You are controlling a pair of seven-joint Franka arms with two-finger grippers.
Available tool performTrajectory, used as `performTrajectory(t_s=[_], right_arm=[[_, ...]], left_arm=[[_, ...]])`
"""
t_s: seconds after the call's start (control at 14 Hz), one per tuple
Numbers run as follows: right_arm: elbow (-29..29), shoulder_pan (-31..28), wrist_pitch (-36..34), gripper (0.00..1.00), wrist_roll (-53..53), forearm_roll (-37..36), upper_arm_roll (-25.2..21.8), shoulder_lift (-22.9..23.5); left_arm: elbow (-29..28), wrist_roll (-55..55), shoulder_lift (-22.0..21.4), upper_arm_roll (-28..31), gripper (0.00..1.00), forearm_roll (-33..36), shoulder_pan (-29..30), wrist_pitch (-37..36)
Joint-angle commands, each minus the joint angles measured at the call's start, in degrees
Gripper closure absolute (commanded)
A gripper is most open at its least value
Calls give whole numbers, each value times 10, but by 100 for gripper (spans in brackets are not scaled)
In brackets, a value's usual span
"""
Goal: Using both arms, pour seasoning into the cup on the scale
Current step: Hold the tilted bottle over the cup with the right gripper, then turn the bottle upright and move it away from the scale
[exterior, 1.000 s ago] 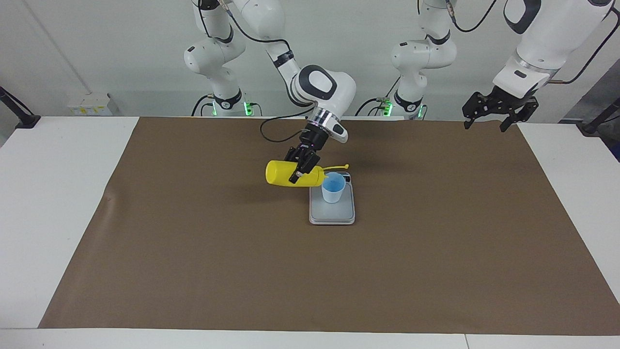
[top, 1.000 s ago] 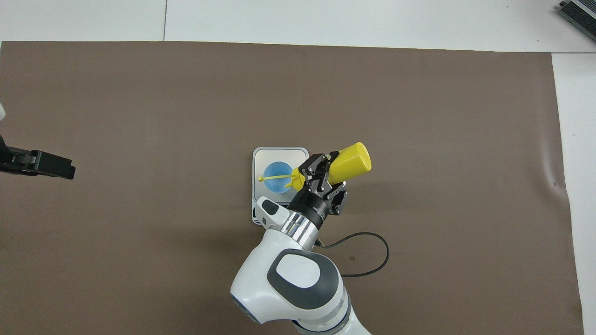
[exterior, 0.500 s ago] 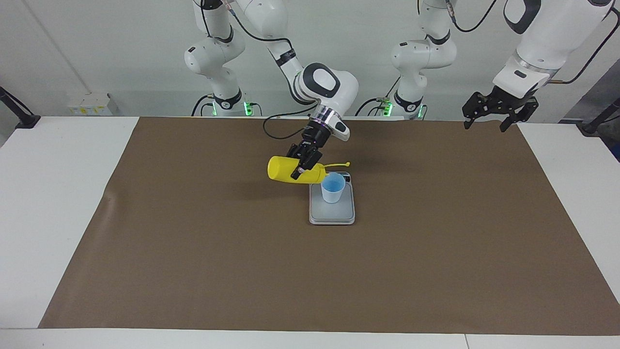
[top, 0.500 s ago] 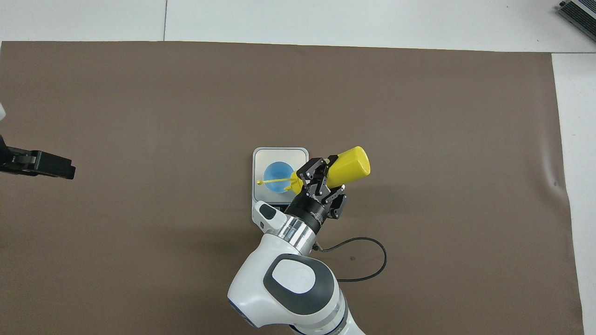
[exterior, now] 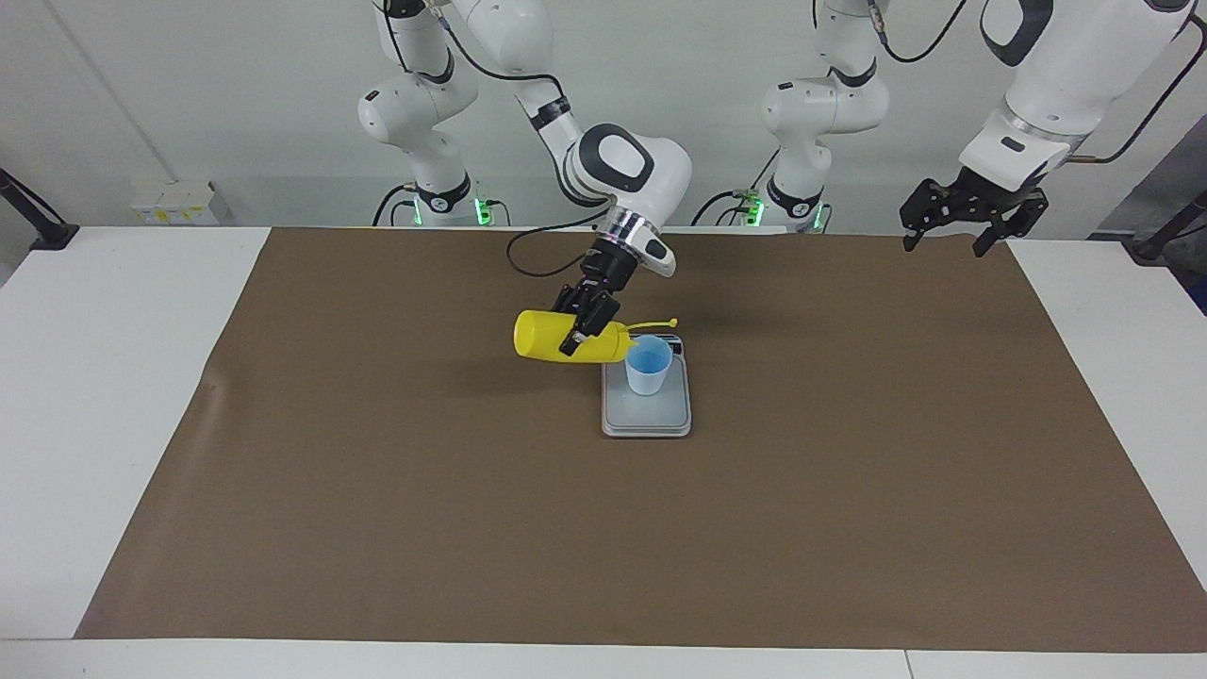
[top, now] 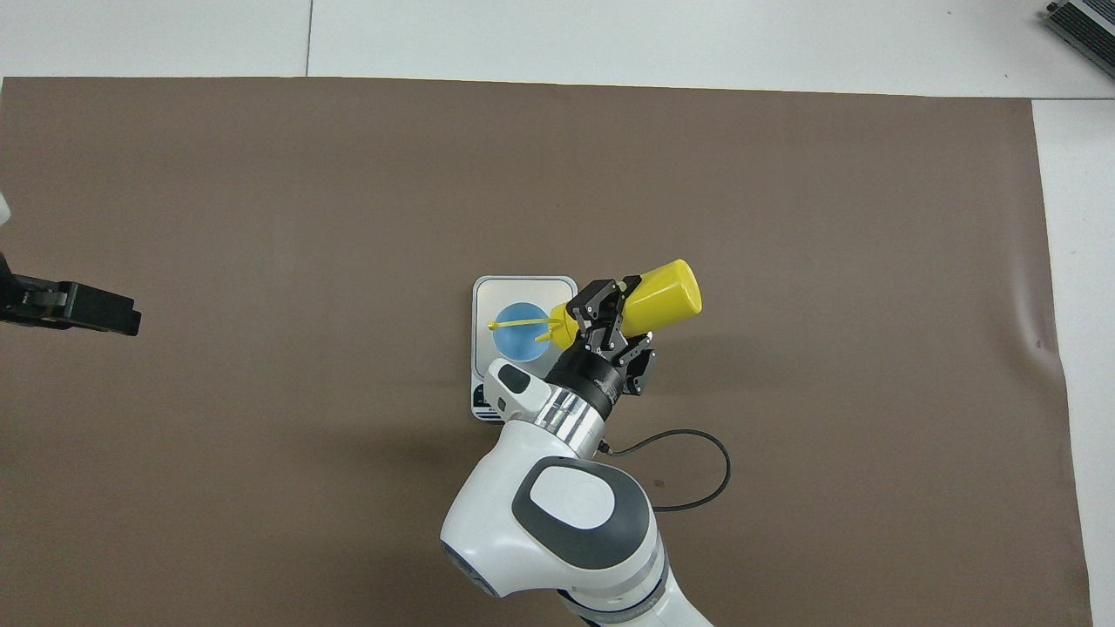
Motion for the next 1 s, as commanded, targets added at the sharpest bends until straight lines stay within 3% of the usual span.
performTrajectory(t_s=[0.0, 0.36, 0.93], right_arm=[[-4, -23, 34, 100, -4, 33, 4, -21], [8, -69, 110, 100, 1, 158, 4, -39], [6, -123, 135, 100, -75, 377, 4, -98]], left_arm=[[-9, -4, -9, -5, 0, 7, 6, 3], [-10, -5, -9, -5, 0, 7, 6, 3], [-10, -4, -8, -5, 0, 7, 6, 3]])
